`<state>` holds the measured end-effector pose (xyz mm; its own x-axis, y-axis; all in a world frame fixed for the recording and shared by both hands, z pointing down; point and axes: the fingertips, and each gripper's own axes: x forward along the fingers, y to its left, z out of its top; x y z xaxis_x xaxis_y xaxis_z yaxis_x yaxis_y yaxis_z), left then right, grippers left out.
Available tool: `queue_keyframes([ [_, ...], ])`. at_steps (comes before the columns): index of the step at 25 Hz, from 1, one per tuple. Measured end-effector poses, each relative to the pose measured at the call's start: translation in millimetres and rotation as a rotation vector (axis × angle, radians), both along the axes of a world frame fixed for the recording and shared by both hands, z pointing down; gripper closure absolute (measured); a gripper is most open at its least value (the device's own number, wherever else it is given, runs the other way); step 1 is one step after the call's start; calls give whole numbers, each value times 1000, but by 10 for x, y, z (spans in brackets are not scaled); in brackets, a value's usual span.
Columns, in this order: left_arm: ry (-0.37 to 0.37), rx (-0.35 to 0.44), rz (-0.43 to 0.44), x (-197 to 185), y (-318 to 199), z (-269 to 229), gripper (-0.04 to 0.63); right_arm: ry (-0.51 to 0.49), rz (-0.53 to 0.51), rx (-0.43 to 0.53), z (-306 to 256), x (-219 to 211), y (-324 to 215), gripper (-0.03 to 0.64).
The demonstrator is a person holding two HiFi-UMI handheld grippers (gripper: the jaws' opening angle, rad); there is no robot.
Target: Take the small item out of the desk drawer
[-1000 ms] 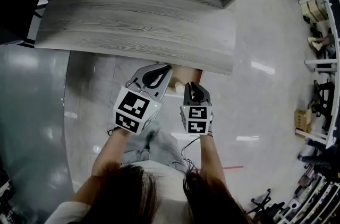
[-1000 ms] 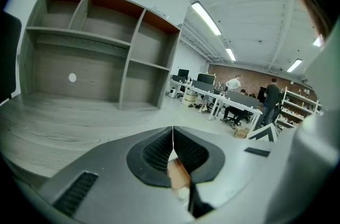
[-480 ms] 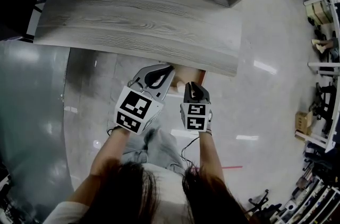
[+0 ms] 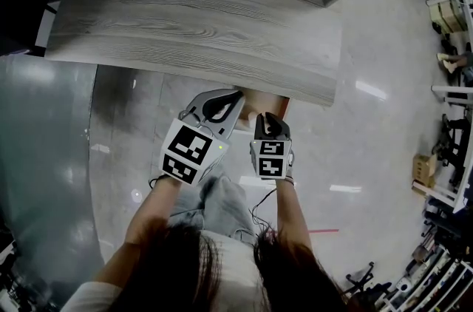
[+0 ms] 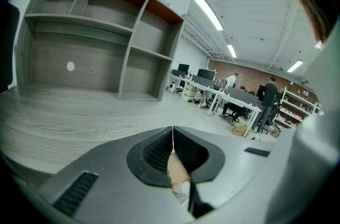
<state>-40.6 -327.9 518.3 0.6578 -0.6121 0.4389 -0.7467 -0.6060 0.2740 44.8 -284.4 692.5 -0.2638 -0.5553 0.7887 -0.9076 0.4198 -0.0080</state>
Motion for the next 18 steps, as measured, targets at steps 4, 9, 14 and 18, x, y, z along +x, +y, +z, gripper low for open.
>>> queue_keyframes([
  [4, -2, -4, -2, 1, -20, 41, 577, -6, -1, -26, 109, 1, 8, 552],
  [9, -4, -12, -8, -21, -49, 91, 577, 0, -3, -55, 231, 5, 14, 514],
  [14, -8, -18, -9, -26, -56, 162, 577, -1, -1, -87, 362, -5, 29, 494],
  [18, -8, -24, -5, -21, -47, 202, 577, 6, -8, -120, 474, -16, 62, 477],
])
